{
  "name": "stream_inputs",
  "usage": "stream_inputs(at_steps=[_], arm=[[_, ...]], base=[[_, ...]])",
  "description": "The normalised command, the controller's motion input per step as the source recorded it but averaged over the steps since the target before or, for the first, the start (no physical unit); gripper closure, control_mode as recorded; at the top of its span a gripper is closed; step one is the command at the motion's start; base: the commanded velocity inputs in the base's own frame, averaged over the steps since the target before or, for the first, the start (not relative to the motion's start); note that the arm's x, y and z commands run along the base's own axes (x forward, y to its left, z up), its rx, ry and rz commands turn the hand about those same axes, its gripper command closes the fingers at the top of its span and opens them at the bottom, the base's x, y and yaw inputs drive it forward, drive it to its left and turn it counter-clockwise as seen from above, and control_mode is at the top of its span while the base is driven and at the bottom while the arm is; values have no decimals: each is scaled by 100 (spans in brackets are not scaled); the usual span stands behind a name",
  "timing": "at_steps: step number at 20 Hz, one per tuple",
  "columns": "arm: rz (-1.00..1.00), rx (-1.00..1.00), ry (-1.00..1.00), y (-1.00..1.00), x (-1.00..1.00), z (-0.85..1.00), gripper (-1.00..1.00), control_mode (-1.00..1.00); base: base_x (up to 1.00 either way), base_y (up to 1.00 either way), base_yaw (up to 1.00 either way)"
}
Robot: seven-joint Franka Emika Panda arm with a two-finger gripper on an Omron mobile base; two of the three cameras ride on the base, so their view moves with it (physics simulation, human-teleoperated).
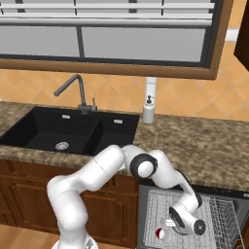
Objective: Pick up the cup and bowl from the counter, place them in the dishwasher, and close the dishwasher door.
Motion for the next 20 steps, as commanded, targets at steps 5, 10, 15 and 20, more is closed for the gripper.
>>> stream_inputs(at_steps=[5, 10, 15, 20], arm=[[0, -1, 1, 0, 0, 13, -100, -100], [-1, -5, 11, 2, -4, 24, -100, -100], [-8, 5, 9, -8, -77, 74, -100, -100], [-4, 5, 1, -39, -80, 100, -100, -100]], base=[[0, 0, 0], [0, 0, 0], [0, 0, 0], [0, 0, 0]])
